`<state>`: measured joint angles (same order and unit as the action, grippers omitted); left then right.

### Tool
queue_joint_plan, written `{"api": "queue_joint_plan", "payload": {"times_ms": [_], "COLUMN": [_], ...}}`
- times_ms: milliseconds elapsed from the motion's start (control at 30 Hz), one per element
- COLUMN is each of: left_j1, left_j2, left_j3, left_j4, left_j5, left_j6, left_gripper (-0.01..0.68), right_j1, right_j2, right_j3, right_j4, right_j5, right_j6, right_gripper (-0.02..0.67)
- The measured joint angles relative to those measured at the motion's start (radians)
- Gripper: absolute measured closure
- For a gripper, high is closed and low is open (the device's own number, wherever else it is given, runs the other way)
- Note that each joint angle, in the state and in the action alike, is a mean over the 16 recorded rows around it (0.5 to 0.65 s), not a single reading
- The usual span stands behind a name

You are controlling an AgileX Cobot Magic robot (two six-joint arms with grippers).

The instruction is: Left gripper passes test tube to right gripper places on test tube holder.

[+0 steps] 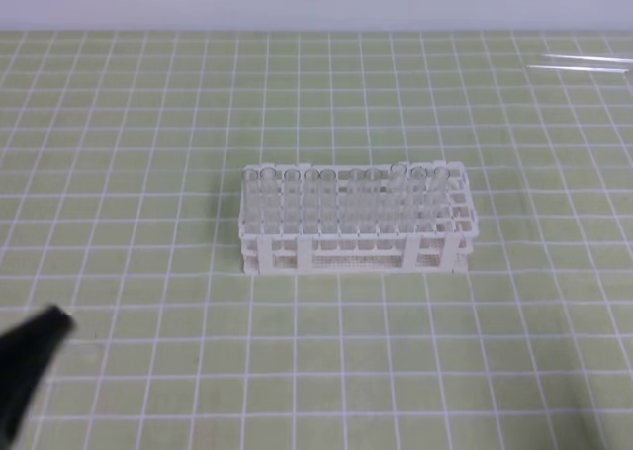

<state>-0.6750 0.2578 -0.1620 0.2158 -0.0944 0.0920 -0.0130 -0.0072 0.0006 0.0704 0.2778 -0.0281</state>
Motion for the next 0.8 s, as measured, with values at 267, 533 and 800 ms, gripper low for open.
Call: {"api": "queue_joint_plan", "payload": {"times_ms": [267,533,800], "left_j1": [0.360,0.592,0.648], "left_j2": [-0.178,-0.286,-0.289], "left_j3": [0.058,0.118,0.163], "left_j4": [-0.062,-0.170,-0.217], "left_j5": [0.029,0.185,0.348], "left_j6": [-0.009,-0.011,-0.011], "left_gripper": [0.673,0.673,0.673], "right_j1": [0.000,0.000,0.000], "right_j2": [0.000,0.000,0.000], "right_j3": [0.000,0.000,0.000], "right_j4": [0.000,0.000,0.000], "right_j5": [0.000,0.000,0.000], "right_j6": [-0.001,0.000,0.001], "right_gripper": [0.664,0.664,0.665]}}
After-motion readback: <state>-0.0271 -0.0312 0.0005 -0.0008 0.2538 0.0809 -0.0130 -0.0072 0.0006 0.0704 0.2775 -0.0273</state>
